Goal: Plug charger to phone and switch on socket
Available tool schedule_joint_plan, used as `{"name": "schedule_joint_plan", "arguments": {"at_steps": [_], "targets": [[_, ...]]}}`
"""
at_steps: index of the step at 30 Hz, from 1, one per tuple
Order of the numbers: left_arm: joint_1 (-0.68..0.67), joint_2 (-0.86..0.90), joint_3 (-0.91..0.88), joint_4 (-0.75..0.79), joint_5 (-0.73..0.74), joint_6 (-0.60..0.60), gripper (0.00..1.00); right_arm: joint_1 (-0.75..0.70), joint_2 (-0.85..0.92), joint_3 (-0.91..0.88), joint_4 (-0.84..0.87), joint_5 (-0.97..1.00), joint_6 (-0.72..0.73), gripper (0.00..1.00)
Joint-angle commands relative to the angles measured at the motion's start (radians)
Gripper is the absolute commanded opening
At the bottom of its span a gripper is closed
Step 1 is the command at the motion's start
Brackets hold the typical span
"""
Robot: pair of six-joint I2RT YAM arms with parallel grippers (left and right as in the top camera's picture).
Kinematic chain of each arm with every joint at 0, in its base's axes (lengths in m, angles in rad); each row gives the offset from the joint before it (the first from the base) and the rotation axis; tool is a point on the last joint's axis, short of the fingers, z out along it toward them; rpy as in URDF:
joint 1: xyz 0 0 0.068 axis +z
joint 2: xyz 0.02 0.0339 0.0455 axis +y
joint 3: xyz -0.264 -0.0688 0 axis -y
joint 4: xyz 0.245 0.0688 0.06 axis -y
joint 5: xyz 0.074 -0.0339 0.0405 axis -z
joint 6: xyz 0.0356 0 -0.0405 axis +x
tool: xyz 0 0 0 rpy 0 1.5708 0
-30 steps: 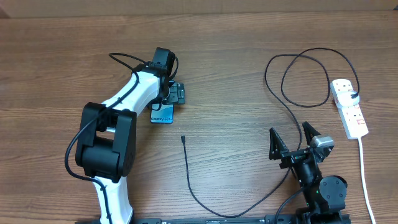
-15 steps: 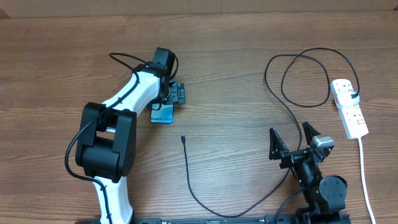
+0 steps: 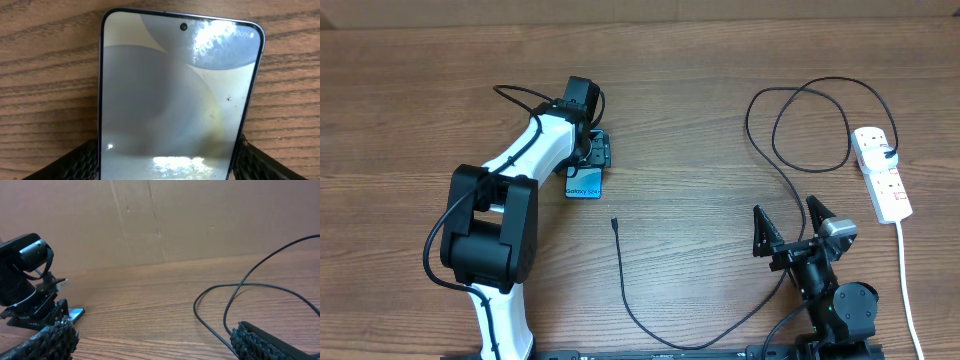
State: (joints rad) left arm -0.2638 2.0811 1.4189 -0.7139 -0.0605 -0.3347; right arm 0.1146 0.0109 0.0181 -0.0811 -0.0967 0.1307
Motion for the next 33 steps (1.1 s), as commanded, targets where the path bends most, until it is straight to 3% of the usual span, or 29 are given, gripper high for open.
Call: {"name": "schedule_joint_plan", "arguments": {"at_steps": [1, 4, 11, 13, 17, 25, 33], "targets": [[0.005, 0.041, -0.044, -0.036, 0.028, 0.018, 0.8, 0.003, -0.009, -0.01, 0.004, 0.006, 0.002, 1.0], [0.005, 0.041, -0.044, -0.045, 0.028, 0.031, 0.88, 0.003, -0.009, -0.01, 0.004, 0.005, 0.002, 1.0], [0.006, 0.041, -0.044, -0.038, 0.028, 0.119, 0.83, 0.003, -0.009, -0.01, 0.028, -0.193, 0.011, 1.0], [0.006, 0.041, -0.043, -0.037, 0.028, 0.119, 0.82, 0.003, -0.005, -0.006, 0.02, -0.241, 0.071, 1.0], [0.006, 0.04, -0.027, -0.061, 0.045, 0.119, 0.84, 0.003, 0.022, 0.066, -0.038, -0.219, 0.12, 1.0], [0.008, 0.04, 0.064, -0.14, 0.088, 0.117, 0.92, 0.003, 0.259, 0.44, -0.268, -0.117, -0.034, 1.0], [0.012, 0.046, 0.126, -0.179, 0.079, 0.093, 0.96, 0.003, 0.604, 0.844, -0.573, -0.142, -0.055, 1.0]]}}
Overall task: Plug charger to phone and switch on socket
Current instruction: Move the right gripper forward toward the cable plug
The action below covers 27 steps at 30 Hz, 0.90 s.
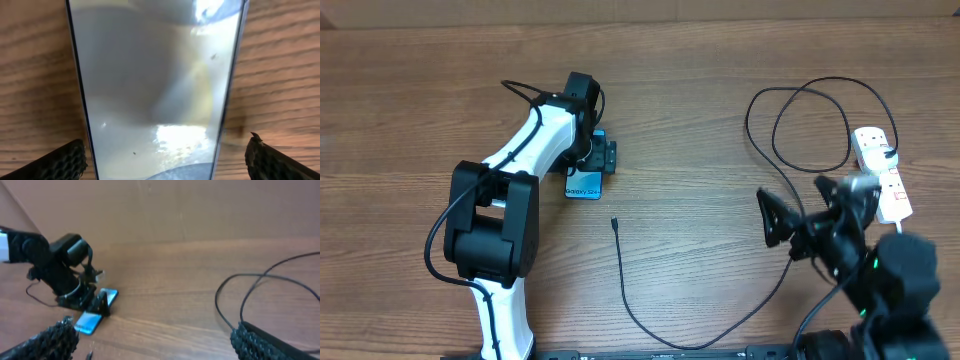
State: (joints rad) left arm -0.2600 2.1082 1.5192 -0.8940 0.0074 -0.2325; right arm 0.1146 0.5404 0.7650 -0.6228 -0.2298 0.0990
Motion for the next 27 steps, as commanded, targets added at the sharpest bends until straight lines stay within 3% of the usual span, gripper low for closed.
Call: {"name": "schedule_joint_plan", "arguments": {"at_steps": [1, 6, 14, 21, 27], "targets": [[0.01, 0.023, 0.026, 0.006, 0.011, -0.014, 0.96, 0.003, 0.111, 0.131, -0.06, -0.021, -0.023, 1.0], [0.029, 0.035, 0.026, 0.029, 0.01, -0.019, 0.97, 0.003, 0.277, 0.261, -0.167, -0.106, -0.021, 1.0], [0.079, 0.076, 0.029, 0.039, 0.039, -0.037, 0.94, 0.003, 0.399, 0.272, -0.206, -0.335, -0.011, 1.0], [0.063, 0.076, 0.071, 0.001, 0.035, -0.026, 0.95, 0.003, 0.467, 0.272, -0.256, -0.341, -0.011, 1.0], [0.053, 0.077, 0.122, -0.095, 0.002, -0.089, 0.91, 0.003, 0.528, 0.272, -0.291, -0.341, -0.011, 1.0]]}}
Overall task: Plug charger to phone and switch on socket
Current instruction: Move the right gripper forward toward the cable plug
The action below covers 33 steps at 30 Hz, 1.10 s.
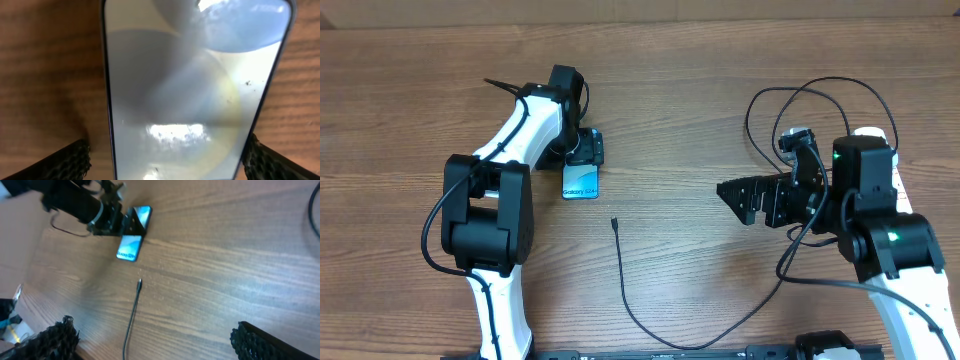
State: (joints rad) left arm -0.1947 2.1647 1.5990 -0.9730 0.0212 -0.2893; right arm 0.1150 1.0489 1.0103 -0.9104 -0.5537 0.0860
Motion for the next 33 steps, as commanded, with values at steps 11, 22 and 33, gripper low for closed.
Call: {"name": "schedule_joint_plan", "arguments": {"at_steps": [11, 22, 33], "targets": [[-0.058, 0.023, 0.134, -0.074, -0.085, -0.048, 0.93, 0.003, 0.115, 0.025, -0.059, -0.018, -0.006, 1.0], [-0.053, 0.074, 0.133, -0.024, -0.08, -0.035, 1.0, 0.003, 0.133, 0.025, -0.08, -0.017, -0.01, 1.0], [-0.054, 0.117, 0.133, -0.056, -0.08, -0.029, 0.95, 0.003, 0.133, 0.025, -0.088, -0.016, -0.01, 1.0]]}}
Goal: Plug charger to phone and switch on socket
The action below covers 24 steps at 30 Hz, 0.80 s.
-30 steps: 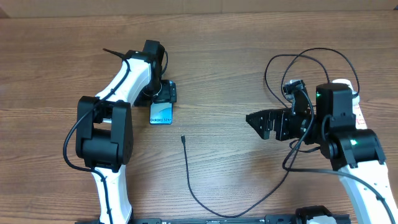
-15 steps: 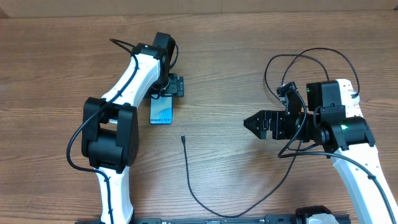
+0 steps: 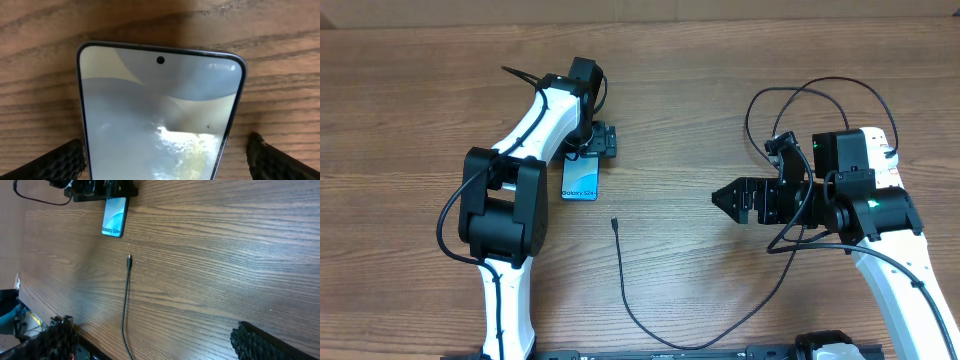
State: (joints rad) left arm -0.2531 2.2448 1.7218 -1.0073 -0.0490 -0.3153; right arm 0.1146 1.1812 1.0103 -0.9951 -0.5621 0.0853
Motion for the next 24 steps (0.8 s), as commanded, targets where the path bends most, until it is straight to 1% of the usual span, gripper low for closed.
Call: {"name": "schedule_joint_plan", "arguments": {"at_steps": [1, 4, 9, 15, 19, 24], "targets": [[0.003, 0.037, 0.01, -0.043, -0.004, -0.003, 0.94, 0.003, 0.0, 0.025, -0.006, -0.008, -0.009, 1.0], [-0.005, 0.037, 0.01, -0.092, -0.003, -0.003, 0.9, 0.003, 0.0, 0.024, -0.008, -0.008, -0.009, 1.0], [-0.019, 0.037, 0.01, -0.133, -0.003, -0.003, 0.91, 0.003, 0.0, 0.024, -0.018, -0.008, -0.008, 1.0], [-0.022, 0.037, 0.01, -0.061, -0.014, -0.002, 0.92, 0.003, 0.0, 0.024, -0.029, -0.008, -0.008, 1.0], [-0.021, 0.037, 0.01, -0.039, -0.014, -0.003, 0.83, 0.003, 0.0, 0.024, -0.033, -0.008, -0.008, 1.0], [-0.022, 0.037, 0.008, -0.063, -0.013, -0.003, 0.82, 0.003, 0.0, 0.024, -0.037, -0.008, -0.008, 1.0]]}}
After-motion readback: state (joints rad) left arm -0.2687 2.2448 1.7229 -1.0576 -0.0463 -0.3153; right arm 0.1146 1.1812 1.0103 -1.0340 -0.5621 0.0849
